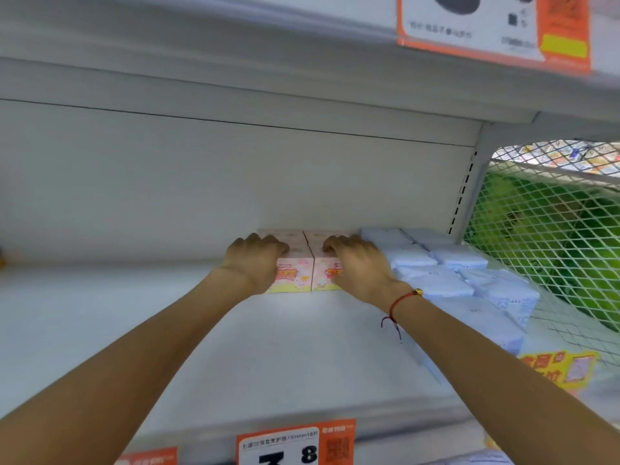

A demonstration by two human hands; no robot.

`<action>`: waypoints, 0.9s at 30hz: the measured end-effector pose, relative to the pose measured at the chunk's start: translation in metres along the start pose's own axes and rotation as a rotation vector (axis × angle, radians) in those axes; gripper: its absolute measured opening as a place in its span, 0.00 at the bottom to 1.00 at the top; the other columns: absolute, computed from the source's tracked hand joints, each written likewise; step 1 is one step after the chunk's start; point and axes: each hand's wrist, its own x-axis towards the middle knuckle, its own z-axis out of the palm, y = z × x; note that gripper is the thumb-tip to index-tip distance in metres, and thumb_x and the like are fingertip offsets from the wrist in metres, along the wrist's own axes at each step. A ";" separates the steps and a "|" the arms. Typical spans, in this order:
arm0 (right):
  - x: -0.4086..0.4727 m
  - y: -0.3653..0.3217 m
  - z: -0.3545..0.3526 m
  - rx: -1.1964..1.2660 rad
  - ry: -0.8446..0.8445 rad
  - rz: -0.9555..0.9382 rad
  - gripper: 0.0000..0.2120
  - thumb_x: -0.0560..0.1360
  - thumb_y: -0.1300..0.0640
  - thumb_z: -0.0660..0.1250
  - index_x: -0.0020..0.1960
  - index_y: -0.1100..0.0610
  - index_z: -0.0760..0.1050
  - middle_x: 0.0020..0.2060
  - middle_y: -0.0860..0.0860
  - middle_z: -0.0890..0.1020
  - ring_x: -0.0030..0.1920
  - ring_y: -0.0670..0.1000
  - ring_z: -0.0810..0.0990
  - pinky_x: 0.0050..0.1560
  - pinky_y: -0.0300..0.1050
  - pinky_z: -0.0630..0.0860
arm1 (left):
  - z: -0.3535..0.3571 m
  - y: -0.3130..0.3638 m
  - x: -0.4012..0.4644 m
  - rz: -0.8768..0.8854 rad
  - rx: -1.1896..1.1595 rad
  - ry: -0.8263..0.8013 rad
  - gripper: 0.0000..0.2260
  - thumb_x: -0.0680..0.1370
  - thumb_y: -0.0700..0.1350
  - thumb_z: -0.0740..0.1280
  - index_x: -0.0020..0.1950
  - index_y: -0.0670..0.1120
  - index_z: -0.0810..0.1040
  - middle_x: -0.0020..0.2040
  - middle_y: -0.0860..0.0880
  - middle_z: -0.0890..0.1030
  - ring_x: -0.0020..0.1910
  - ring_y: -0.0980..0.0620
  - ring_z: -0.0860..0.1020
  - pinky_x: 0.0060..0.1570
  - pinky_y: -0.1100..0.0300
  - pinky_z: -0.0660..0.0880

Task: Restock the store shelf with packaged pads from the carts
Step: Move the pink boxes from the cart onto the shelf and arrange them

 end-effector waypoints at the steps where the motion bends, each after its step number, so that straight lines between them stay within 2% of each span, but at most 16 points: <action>1: 0.000 -0.001 -0.001 -0.007 -0.026 -0.010 0.22 0.72 0.57 0.68 0.65 0.54 0.68 0.62 0.51 0.74 0.63 0.54 0.70 0.57 0.47 0.68 | -0.003 0.001 0.002 -0.018 -0.022 -0.033 0.22 0.79 0.44 0.61 0.72 0.54 0.65 0.70 0.52 0.69 0.65 0.47 0.69 0.59 0.57 0.67; 4: -0.003 -0.005 -0.013 0.010 -0.099 -0.006 0.32 0.70 0.56 0.70 0.71 0.54 0.62 0.72 0.52 0.61 0.72 0.55 0.59 0.66 0.50 0.63 | -0.016 0.007 0.002 -0.062 -0.096 -0.099 0.27 0.76 0.46 0.65 0.73 0.53 0.62 0.71 0.51 0.66 0.69 0.48 0.65 0.63 0.55 0.64; 6: -0.013 -0.007 -0.032 0.070 -0.095 0.024 0.36 0.70 0.54 0.71 0.74 0.54 0.58 0.75 0.53 0.54 0.74 0.56 0.54 0.69 0.52 0.62 | -0.027 0.012 -0.006 -0.089 -0.147 -0.052 0.30 0.74 0.48 0.68 0.74 0.52 0.61 0.72 0.50 0.65 0.69 0.48 0.65 0.63 0.55 0.65; 9: -0.045 -0.004 -0.072 0.202 -0.032 0.008 0.28 0.71 0.51 0.71 0.69 0.55 0.68 0.72 0.54 0.62 0.72 0.56 0.59 0.67 0.52 0.66 | -0.051 0.028 -0.031 -0.098 -0.265 0.050 0.25 0.75 0.49 0.67 0.71 0.52 0.66 0.69 0.49 0.70 0.66 0.46 0.69 0.60 0.55 0.68; 11: -0.083 0.003 -0.099 0.296 0.010 -0.032 0.19 0.72 0.53 0.70 0.61 0.54 0.74 0.64 0.53 0.71 0.65 0.54 0.69 0.63 0.50 0.69 | -0.067 0.043 -0.053 -0.077 -0.371 0.083 0.21 0.75 0.49 0.66 0.68 0.53 0.71 0.65 0.50 0.75 0.63 0.46 0.73 0.59 0.55 0.71; 13: -0.131 0.012 -0.126 0.374 0.001 -0.012 0.12 0.73 0.54 0.70 0.56 0.51 0.78 0.55 0.50 0.76 0.56 0.51 0.75 0.55 0.48 0.73 | -0.083 0.064 -0.080 -0.038 -0.492 0.082 0.17 0.75 0.50 0.66 0.64 0.54 0.75 0.61 0.54 0.79 0.60 0.48 0.76 0.57 0.56 0.73; 15: -0.181 0.023 -0.147 0.416 -0.023 0.048 0.08 0.73 0.56 0.70 0.52 0.49 0.79 0.52 0.49 0.78 0.49 0.49 0.78 0.50 0.46 0.74 | -0.095 0.092 -0.108 0.020 -0.595 0.045 0.13 0.75 0.52 0.66 0.60 0.56 0.76 0.57 0.59 0.80 0.55 0.52 0.78 0.57 0.56 0.73; 18: -0.247 0.039 -0.166 0.445 -0.039 0.121 0.07 0.72 0.61 0.71 0.50 0.55 0.81 0.46 0.52 0.80 0.42 0.47 0.79 0.45 0.38 0.74 | -0.104 0.135 -0.149 0.096 -0.675 0.018 0.12 0.75 0.54 0.66 0.58 0.59 0.76 0.54 0.62 0.79 0.53 0.54 0.79 0.56 0.55 0.74; 20: -0.293 0.051 -0.175 0.453 -0.100 0.182 0.06 0.72 0.63 0.71 0.48 0.57 0.82 0.43 0.51 0.80 0.36 0.40 0.77 0.39 0.28 0.71 | -0.108 0.167 -0.177 0.158 -0.701 0.001 0.12 0.75 0.53 0.66 0.58 0.59 0.76 0.53 0.63 0.79 0.53 0.54 0.79 0.55 0.54 0.75; 21: -0.310 0.056 -0.176 0.438 -0.160 0.212 0.06 0.72 0.64 0.71 0.48 0.57 0.82 0.43 0.52 0.82 0.35 0.39 0.77 0.38 0.27 0.70 | -0.107 0.180 -0.187 0.187 -0.704 -0.011 0.12 0.75 0.53 0.66 0.58 0.58 0.76 0.54 0.62 0.80 0.53 0.53 0.79 0.55 0.55 0.75; 24: -0.362 0.072 -0.180 0.324 -0.354 0.297 0.08 0.72 0.65 0.68 0.50 0.60 0.82 0.45 0.57 0.84 0.39 0.46 0.77 0.43 0.35 0.72 | -0.104 0.229 -0.219 0.302 -0.679 -0.077 0.13 0.74 0.51 0.67 0.59 0.57 0.77 0.54 0.57 0.81 0.55 0.50 0.79 0.54 0.56 0.75; 27: -0.390 0.083 -0.179 0.270 -0.500 0.479 0.09 0.74 0.63 0.67 0.53 0.60 0.81 0.42 0.57 0.84 0.34 0.46 0.76 0.40 0.36 0.72 | -0.091 0.275 -0.230 0.434 -0.658 -0.163 0.11 0.75 0.47 0.66 0.57 0.54 0.79 0.54 0.53 0.82 0.55 0.50 0.79 0.52 0.59 0.74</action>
